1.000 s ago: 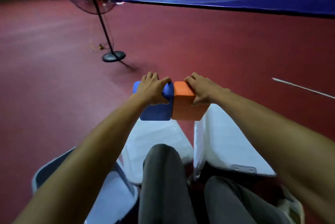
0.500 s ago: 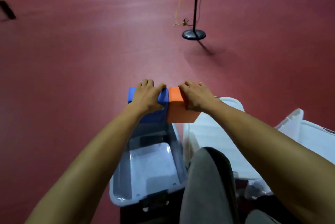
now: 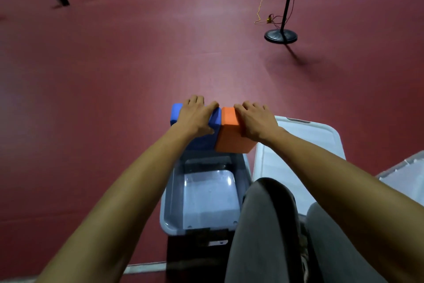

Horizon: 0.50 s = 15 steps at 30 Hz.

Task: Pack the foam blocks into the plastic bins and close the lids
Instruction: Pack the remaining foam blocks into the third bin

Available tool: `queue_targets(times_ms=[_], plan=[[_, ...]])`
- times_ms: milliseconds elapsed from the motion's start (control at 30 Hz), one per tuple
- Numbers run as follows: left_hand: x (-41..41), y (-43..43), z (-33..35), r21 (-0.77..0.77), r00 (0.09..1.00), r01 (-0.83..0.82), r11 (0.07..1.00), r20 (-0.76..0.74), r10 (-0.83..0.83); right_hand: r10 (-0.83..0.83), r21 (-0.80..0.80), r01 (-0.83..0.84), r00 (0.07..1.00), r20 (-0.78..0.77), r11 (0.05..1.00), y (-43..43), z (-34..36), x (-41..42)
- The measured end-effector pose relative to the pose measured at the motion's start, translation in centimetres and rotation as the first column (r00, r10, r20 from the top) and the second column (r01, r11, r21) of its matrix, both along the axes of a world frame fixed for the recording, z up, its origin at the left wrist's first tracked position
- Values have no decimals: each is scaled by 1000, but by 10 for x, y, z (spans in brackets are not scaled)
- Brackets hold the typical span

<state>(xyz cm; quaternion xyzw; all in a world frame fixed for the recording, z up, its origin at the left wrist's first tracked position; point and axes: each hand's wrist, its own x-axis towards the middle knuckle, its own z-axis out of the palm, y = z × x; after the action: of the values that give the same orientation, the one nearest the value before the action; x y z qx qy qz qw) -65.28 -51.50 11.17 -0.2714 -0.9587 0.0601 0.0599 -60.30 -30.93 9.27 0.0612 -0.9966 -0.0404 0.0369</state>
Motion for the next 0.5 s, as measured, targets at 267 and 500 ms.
queue_targets(times_ms=[267,500], plan=[[14,-8,-7,-19,998,-60,998,-20,60,44,-4,-44,999,16,999,-8,1,1],[-1,-10,-38,-39,989,-122,992,77,125,89,-21,-88,993,82,996,-10,-37,-19]])
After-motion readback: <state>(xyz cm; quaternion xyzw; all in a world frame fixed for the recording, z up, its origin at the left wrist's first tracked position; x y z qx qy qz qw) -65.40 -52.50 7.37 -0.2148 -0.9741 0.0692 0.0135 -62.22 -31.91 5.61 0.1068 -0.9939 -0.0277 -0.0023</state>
